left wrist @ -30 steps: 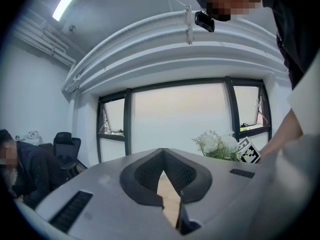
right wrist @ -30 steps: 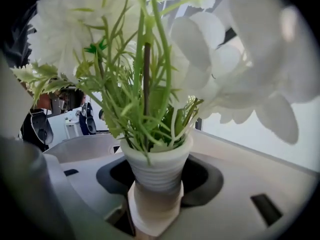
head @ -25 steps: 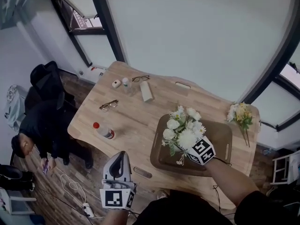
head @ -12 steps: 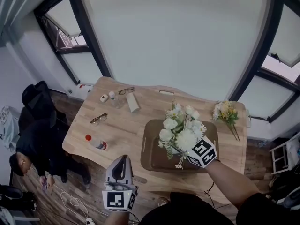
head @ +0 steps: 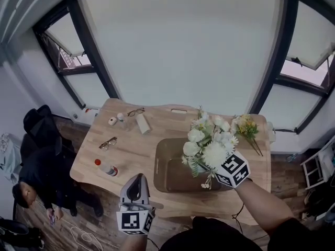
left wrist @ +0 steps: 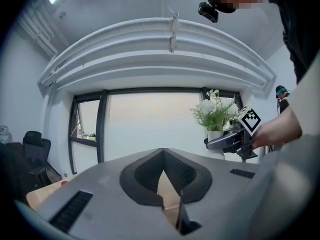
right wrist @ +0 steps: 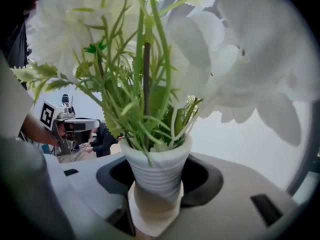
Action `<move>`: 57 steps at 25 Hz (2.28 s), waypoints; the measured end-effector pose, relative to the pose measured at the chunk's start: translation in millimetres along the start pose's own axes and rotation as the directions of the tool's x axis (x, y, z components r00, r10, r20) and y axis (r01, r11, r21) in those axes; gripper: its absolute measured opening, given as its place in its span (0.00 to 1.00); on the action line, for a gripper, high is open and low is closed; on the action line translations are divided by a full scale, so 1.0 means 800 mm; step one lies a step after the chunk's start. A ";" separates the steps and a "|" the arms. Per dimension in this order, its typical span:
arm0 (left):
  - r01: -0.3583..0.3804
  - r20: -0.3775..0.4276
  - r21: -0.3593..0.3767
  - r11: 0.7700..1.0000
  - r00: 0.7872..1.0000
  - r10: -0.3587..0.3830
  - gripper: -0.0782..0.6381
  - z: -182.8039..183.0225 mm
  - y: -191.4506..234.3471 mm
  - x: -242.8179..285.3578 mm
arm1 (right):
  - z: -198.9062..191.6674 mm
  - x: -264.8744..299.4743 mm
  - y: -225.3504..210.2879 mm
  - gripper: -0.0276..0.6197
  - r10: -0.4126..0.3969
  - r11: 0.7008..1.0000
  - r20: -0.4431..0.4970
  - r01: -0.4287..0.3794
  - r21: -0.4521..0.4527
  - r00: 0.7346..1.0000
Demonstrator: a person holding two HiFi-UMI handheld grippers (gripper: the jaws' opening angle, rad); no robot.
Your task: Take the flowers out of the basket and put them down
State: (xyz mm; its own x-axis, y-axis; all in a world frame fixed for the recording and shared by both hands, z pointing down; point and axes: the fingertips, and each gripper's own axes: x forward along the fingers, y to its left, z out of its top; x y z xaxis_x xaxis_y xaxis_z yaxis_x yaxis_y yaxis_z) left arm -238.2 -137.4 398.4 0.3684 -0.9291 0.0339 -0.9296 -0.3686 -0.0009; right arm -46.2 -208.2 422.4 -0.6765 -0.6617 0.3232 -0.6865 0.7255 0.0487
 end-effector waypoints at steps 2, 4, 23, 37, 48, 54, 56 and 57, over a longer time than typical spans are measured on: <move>0.022 0.000 0.001 1.000 1.000 -0.022 0.11 0.000 -0.010 0.005 | 0.002 -0.011 -0.007 0.44 -0.021 1.000 0.005 0.021 0.006 1.000; 0.047 0.011 0.003 0.999 0.999 -0.047 0.11 0.001 -0.019 0.013 | 0.002 -0.022 -0.016 0.44 -0.044 0.999 0.005 0.044 0.010 0.999; 0.275 0.054 -0.018 0.961 0.960 -0.274 0.11 0.017 -0.137 0.082 | -0.002 -0.180 -0.100 0.44 -0.288 0.957 0.014 0.287 0.041 0.958; 0.418 0.056 0.001 0.908 0.907 -0.417 0.11 0.012 -0.240 0.135 | -0.078 -0.284 -0.153 0.44 -0.463 0.881 -0.005 0.461 0.108 0.886; 0.447 0.038 0.006 0.895 0.894 -0.447 0.11 -0.009 -0.280 0.169 | -0.189 -0.302 -0.165 0.44 -0.528 0.837 -0.054 0.530 0.136 0.848; 0.415 -0.003 -0.005 0.910 0.910 -0.415 0.11 -0.021 -0.273 0.181 | -0.241 -0.282 -0.177 0.44 -0.528 0.834 -0.070 0.532 0.146 0.846; 0.409 -0.014 0.001 0.913 0.913 -0.409 0.11 -0.021 -0.271 0.184 | -0.254 -0.275 -0.179 0.44 -0.525 0.837 -0.074 0.530 0.138 0.848; 0.407 -0.016 0.003 0.913 0.913 -0.407 0.11 -0.021 -0.272 0.185 | -0.261 -0.272 -0.180 0.44 -0.524 0.837 -0.077 0.530 0.133 0.848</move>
State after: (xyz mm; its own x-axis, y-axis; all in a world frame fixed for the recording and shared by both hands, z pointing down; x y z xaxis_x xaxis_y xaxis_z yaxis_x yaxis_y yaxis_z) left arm 18.2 -194.4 420.2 0.7146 -0.6979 0.0469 -0.6990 -0.7151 0.0101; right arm 255.9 -129.3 542.4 -0.1932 -0.9272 0.3209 -0.9690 0.2317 0.0862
